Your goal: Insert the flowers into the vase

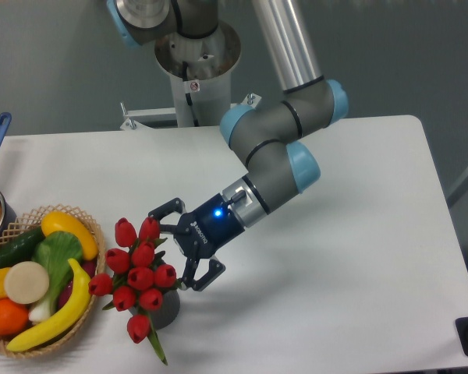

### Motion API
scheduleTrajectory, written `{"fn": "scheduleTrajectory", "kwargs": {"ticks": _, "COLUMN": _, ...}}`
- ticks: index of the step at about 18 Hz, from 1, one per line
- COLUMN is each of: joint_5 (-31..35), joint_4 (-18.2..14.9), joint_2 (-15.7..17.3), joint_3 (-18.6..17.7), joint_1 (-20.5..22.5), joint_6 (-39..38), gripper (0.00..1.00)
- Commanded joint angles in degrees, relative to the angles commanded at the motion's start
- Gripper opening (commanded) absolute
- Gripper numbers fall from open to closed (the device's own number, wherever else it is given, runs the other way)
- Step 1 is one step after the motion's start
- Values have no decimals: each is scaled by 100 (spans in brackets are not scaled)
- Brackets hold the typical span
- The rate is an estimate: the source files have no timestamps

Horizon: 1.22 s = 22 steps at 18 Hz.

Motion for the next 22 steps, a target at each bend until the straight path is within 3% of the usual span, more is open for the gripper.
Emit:
{"fn": "scheduleTrajectory", "kwargs": {"ticks": 3, "joint_5": 668, "joint_4": 9, "joint_2": 396, "joint_3": -54, "joint_1": 87, "joint_6": 18, "gripper": 100}}
{"fn": "scheduleTrajectory", "kwargs": {"ticks": 9, "joint_5": 2433, "joint_4": -70, "joint_2": 1573, "joint_3": -177, "joint_1": 693, "joint_6": -62, "gripper": 100}}
{"fn": "scheduleTrajectory", "kwargs": {"ticks": 12, "joint_5": 3689, "joint_4": -263, "joint_2": 1978, "joint_3": -19, "joint_1": 887, "joint_6": -53, "gripper": 100}}
{"fn": "scheduleTrajectory", "kwargs": {"ticks": 14, "joint_5": 4175, "joint_4": -360, "joint_2": 2119, "joint_3": 139, "joint_1": 897, "joint_6": -61, "gripper": 100}}
{"fn": "scheduleTrajectory", "kwargs": {"ticks": 16, "joint_5": 4762, "joint_4": -771, "joint_2": 2260, "joint_3": 340, "joint_1": 897, "joint_6": -35, "gripper": 100}}
{"fn": "scheduleTrajectory", "kwargs": {"ticks": 18, "joint_5": 5588, "joint_4": -1499, "joint_2": 2278, "joint_3": 744, "joint_1": 914, "joint_6": 131, "gripper": 100}}
{"fn": "scheduleTrajectory", "kwargs": {"ticks": 22, "joint_5": 5917, "joint_4": -3142, "joint_2": 2252, "joint_3": 1465, "joint_1": 1150, "joint_6": 1727, "gripper": 100}}
